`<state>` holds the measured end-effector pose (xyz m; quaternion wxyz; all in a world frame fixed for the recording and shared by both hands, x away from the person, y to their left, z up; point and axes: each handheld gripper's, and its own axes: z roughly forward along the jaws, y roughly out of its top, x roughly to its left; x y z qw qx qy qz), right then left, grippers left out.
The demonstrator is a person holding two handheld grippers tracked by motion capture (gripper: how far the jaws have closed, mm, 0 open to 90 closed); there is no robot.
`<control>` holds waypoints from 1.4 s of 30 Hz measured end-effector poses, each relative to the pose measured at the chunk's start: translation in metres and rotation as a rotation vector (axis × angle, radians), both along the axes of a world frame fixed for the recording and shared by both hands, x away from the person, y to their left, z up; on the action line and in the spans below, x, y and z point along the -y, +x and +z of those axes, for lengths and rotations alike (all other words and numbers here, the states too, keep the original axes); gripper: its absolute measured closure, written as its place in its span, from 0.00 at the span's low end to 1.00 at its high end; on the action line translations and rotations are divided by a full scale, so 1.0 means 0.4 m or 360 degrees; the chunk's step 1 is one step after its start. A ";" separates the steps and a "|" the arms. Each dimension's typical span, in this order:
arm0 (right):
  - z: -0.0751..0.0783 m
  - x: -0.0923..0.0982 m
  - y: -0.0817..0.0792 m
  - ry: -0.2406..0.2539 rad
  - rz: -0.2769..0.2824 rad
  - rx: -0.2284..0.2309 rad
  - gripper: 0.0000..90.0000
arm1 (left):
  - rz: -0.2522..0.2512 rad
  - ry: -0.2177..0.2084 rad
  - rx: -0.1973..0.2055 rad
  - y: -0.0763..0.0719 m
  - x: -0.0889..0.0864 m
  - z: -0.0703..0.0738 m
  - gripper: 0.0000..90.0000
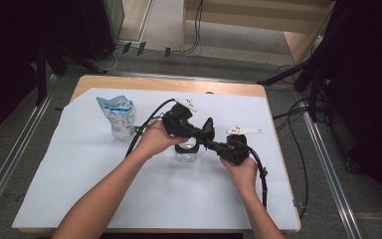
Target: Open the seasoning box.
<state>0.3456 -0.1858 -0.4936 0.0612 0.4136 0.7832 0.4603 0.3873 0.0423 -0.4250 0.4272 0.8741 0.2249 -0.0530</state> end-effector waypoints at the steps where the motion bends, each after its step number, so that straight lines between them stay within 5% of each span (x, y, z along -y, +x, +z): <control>1: 0.000 0.000 0.000 0.0000 0.0000 0.0000 1.00 | 0.0002 -0.0007 0.0007 -0.003 -0.006 0.003 0.94; 7: 0.008 0.013 -0.008 -0.0020 -0.0008 0.0034 0.94 | 0.0070 -0.0010 0.0041 -0.025 -0.061 0.010 0.81; 10: 0.008 0.031 -0.022 0.0013 -0.0030 0.0051 0.80 | 0.0088 -0.0041 0.0011 -0.028 -0.093 0.004 0.66; 14: 0.008 0.043 -0.026 0.0009 -0.0033 0.0058 0.69 | 0.0121 -0.0076 -0.0021 -0.030 -0.115 0.001 0.61; 20: 0.018 0.061 -0.044 -0.0026 -0.0013 0.0113 0.66 | 0.0135 -0.0088 -0.0018 -0.047 -0.148 -0.010 0.52; 22: 0.020 0.067 -0.051 0.0018 -0.0001 0.0057 0.66 | 0.0161 -0.0093 0.0010 -0.057 -0.165 -0.020 0.48; 28: 0.002 0.075 -0.057 0.0045 0.0065 -0.0017 0.66 | 0.0191 -0.0094 0.0022 -0.075 -0.187 -0.031 0.45; 32: 0.002 0.072 -0.059 0.0013 0.0091 0.0040 0.62 | 0.0223 -0.0094 0.0009 -0.090 -0.213 -0.038 0.44; 36: 0.003 0.071 -0.053 -0.0004 0.0084 0.0015 0.61 | 0.0266 -0.0066 0.0003 -0.100 -0.234 -0.045 0.43; 42: 0.016 0.070 -0.039 0.0057 0.0047 0.0040 0.57 | 0.0299 -0.0069 0.0005 -0.120 -0.271 -0.055 0.46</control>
